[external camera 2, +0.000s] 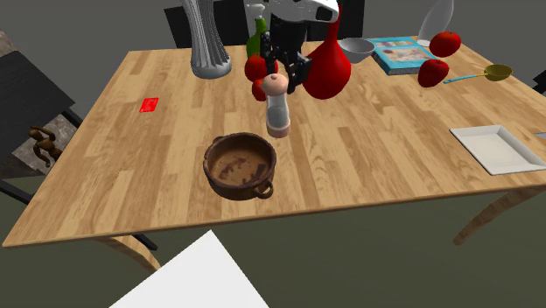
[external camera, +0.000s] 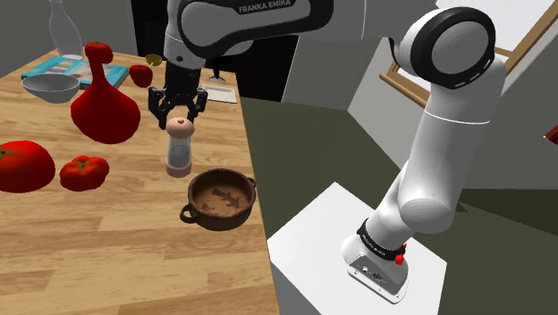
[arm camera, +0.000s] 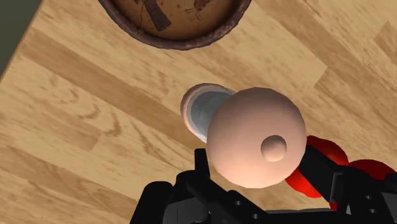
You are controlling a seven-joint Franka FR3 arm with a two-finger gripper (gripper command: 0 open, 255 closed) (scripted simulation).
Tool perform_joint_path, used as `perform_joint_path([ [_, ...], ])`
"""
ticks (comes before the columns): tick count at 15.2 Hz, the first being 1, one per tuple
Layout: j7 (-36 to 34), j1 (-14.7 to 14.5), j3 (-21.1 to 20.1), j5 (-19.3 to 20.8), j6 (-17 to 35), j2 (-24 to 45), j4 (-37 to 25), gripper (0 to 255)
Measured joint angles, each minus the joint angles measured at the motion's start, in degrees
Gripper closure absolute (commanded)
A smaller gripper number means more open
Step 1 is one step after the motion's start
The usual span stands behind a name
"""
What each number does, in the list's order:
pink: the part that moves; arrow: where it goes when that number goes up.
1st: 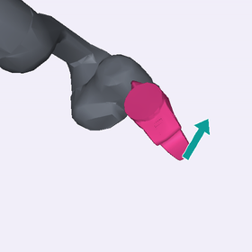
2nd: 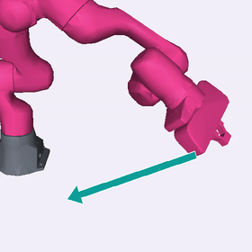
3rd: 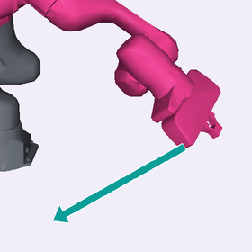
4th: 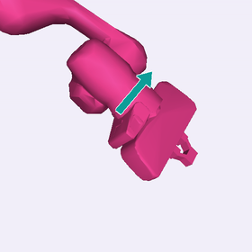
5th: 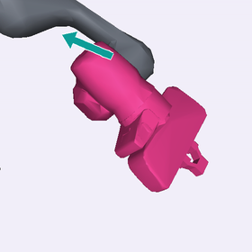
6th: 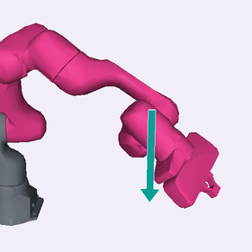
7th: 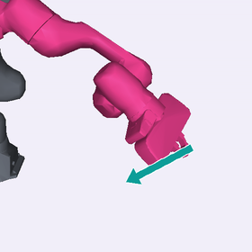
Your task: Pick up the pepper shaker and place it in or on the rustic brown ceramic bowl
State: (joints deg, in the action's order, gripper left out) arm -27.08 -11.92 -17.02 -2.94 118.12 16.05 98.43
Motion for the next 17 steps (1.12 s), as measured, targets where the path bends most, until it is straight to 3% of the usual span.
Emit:
perform_joint_path([
  [17,-1.0,-0.1,-0.2,-0.1,-12.5,-1.7,-11.0,255],
])
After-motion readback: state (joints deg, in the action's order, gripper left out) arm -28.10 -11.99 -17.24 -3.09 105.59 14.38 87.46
